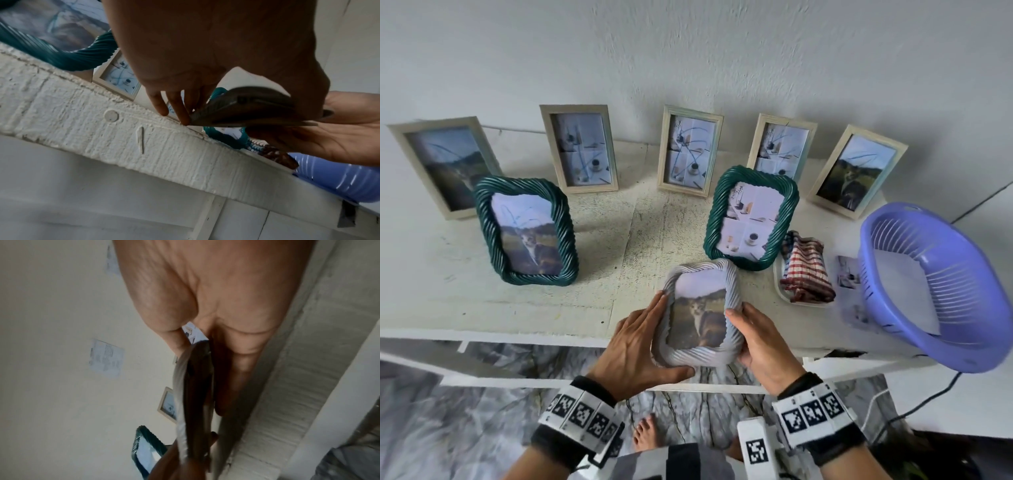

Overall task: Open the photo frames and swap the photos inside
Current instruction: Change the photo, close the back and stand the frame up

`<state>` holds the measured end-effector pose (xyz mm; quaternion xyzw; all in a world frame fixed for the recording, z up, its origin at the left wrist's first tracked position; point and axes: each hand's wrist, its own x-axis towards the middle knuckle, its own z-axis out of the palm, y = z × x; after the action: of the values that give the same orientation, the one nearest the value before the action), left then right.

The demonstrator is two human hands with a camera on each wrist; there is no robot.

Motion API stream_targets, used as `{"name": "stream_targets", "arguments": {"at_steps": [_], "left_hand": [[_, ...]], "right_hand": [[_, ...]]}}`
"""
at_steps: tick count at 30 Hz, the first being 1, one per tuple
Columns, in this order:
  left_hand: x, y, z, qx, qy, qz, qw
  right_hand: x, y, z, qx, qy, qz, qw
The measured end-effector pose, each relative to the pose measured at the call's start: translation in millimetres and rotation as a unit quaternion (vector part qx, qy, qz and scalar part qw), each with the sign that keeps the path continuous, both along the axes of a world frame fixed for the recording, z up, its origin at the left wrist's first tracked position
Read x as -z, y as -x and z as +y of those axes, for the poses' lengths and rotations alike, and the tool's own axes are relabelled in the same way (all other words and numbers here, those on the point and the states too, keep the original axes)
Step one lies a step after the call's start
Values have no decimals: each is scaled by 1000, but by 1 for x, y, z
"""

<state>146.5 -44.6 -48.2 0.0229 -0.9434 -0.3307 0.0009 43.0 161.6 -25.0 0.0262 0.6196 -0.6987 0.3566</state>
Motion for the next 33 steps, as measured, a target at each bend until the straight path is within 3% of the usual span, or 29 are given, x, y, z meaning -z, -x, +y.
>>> {"name": "stream_targets", "arguments": {"at_steps": [2,4,7,10,13,17,26,29,33], "left_hand": [[-7,-1,3,-12,-51,-14,999],[-18,2,7,-55,-179,-28,982],[-34,13,10,-112,-394,-26,912],[-50,25,18,-124,-493,-24,861],[-61,36,27,-115,-519,-26,846],[-70,38,36,-133,-554,-45,820],[-75,37,43,-120,-559,-24,820],[-74,37,41,-116,-529,-19,840],[-73,36,37,-118,-495,-25,860]], "right_hand": [[-6,-1,-2,7,40,32,999],[-15,-4,-3,-16,12,115,993],[-30,-12,-7,-63,-54,278,957],[-46,-23,-17,-95,-62,364,924],[-59,-32,-26,-118,-21,378,918],[-61,-28,-31,-54,-10,355,933],[-65,-9,-25,-69,-67,352,931],[-69,-2,-16,-72,-113,410,902],[-74,12,-2,-62,-250,537,803]]}}
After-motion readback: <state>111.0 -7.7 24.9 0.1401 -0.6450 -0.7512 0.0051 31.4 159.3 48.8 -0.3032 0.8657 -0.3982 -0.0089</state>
